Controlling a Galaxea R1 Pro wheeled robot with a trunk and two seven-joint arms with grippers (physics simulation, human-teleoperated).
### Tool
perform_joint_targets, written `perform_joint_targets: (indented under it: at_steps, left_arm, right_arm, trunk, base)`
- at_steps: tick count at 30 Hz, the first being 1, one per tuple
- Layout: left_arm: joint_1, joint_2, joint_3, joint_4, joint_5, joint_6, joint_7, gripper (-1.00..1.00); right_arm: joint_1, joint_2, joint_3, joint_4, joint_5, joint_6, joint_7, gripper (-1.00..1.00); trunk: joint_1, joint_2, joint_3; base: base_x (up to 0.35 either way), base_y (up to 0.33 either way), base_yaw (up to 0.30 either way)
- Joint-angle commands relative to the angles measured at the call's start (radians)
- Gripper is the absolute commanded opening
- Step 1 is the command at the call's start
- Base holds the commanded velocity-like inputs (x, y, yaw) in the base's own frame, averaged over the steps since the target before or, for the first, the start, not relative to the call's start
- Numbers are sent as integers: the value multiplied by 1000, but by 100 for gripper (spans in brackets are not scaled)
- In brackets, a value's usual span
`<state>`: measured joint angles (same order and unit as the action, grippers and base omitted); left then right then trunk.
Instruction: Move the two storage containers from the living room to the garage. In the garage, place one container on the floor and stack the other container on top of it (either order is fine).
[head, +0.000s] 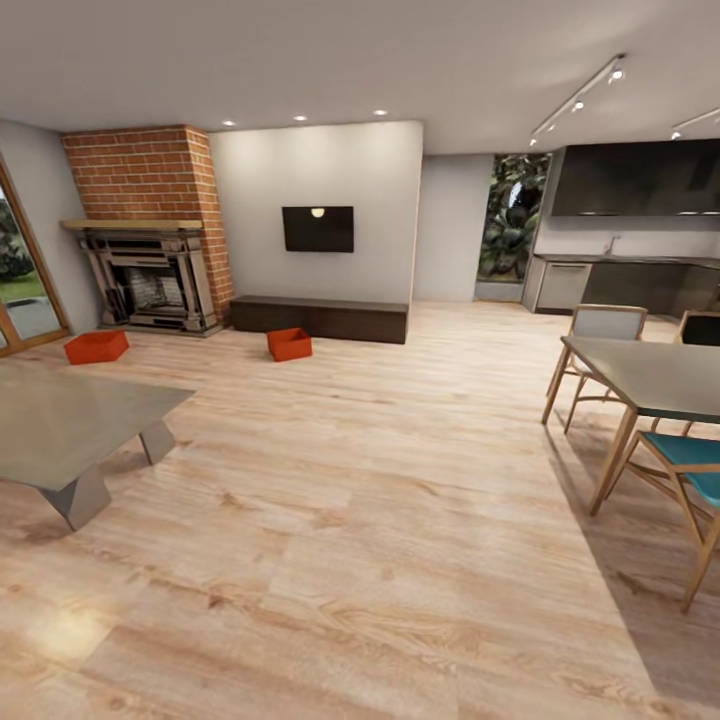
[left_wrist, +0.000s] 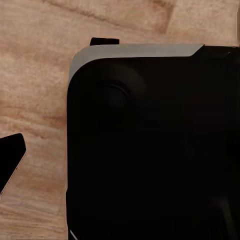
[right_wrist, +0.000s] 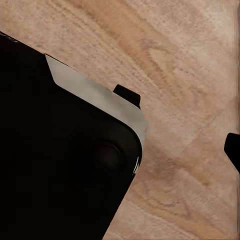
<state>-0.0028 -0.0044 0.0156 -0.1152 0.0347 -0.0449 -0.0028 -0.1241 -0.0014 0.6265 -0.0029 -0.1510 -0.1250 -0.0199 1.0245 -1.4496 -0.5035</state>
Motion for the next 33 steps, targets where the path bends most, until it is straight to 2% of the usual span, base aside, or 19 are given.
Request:
perform_joint_targets:
  at_steps: [1, 33]
  left_arm:
    - [0, 0, 1, 0, 4, -3, 0, 100]
    - [0, 0, 1, 0, 2, -4, -1, 100]
  right_arm:
    - [0, 0, 9, 0, -10, -2, -2, 100]
    - [0, 0, 9, 0, -10, -2, -2, 100]
  trunk:
    - [1, 0, -1]
    - [1, 0, -1]
  base:
    - [322, 0, 0]
    - [322, 0, 0]
